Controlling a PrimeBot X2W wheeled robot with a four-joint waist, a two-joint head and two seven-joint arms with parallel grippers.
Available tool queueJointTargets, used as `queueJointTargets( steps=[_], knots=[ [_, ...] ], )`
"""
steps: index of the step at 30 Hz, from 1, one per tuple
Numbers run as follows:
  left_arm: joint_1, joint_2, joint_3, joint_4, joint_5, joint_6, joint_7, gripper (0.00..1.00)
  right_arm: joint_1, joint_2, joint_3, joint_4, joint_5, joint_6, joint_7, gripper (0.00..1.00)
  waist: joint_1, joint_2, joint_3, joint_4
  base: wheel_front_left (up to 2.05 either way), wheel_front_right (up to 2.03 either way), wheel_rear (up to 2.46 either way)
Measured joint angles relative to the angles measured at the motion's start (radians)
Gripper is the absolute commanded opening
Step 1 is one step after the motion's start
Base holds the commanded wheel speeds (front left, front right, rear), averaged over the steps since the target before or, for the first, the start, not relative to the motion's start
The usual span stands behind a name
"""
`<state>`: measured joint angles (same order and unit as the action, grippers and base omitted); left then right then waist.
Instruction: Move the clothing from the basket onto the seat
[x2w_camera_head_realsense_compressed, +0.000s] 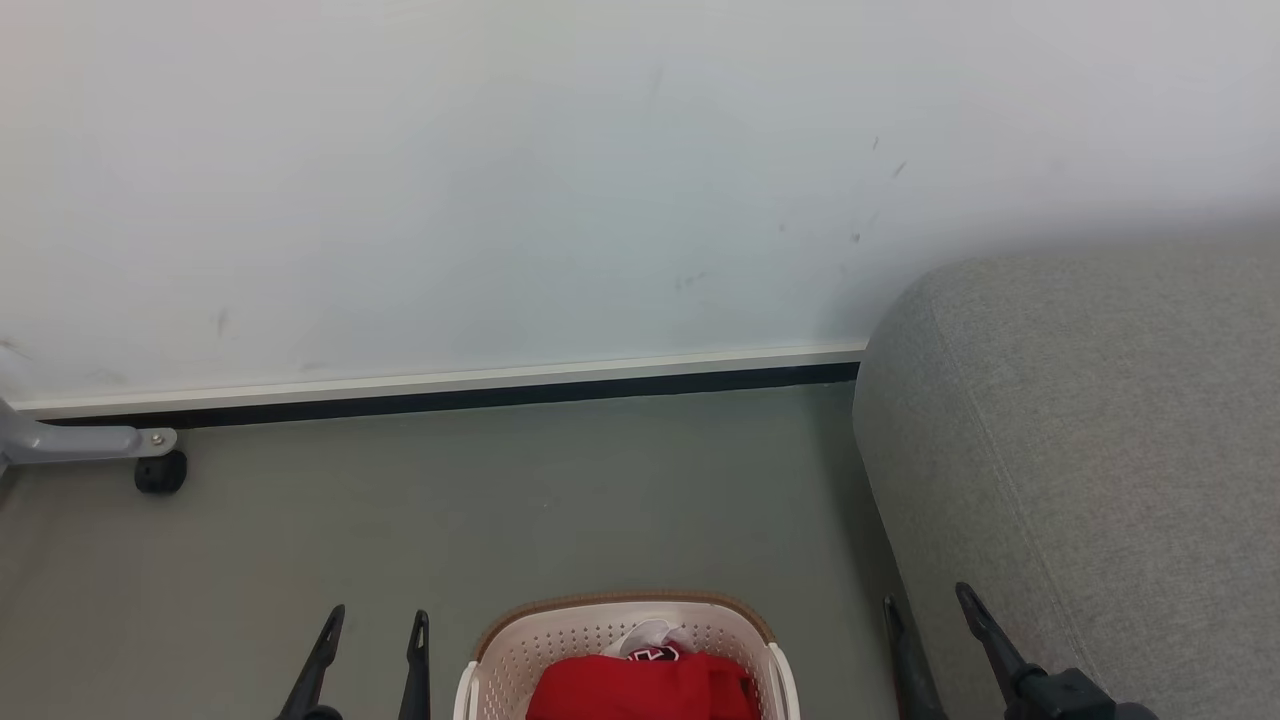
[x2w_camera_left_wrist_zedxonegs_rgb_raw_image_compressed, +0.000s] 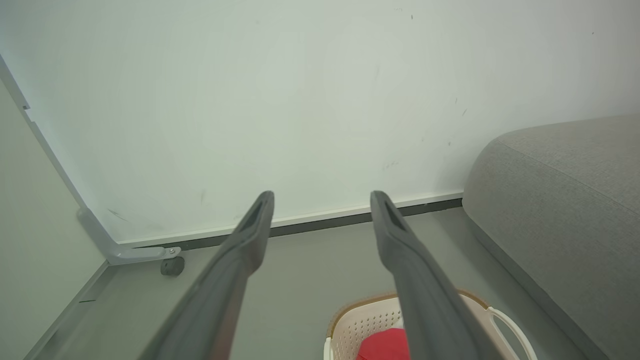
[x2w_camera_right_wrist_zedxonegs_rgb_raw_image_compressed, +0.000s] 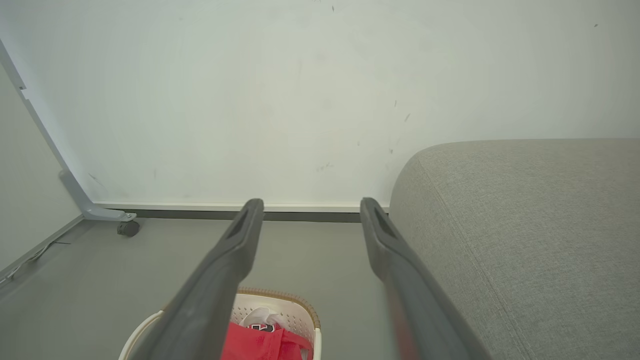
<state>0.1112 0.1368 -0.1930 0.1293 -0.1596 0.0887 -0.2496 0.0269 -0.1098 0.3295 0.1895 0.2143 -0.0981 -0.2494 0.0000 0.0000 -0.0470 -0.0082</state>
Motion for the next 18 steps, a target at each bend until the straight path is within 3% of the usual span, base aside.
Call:
queueJointTargets(
  steps=[18],
  knots=[
    [0.000,-0.001,0.009,0.011,0.000,-0.001,0.000,1.00,0.000,0.001,-0.006,0.002,-0.005,0.000,0.000,1.00,0.0000,0.0000,0.005,-0.001,0.00,0.00,0.00]
  ],
)
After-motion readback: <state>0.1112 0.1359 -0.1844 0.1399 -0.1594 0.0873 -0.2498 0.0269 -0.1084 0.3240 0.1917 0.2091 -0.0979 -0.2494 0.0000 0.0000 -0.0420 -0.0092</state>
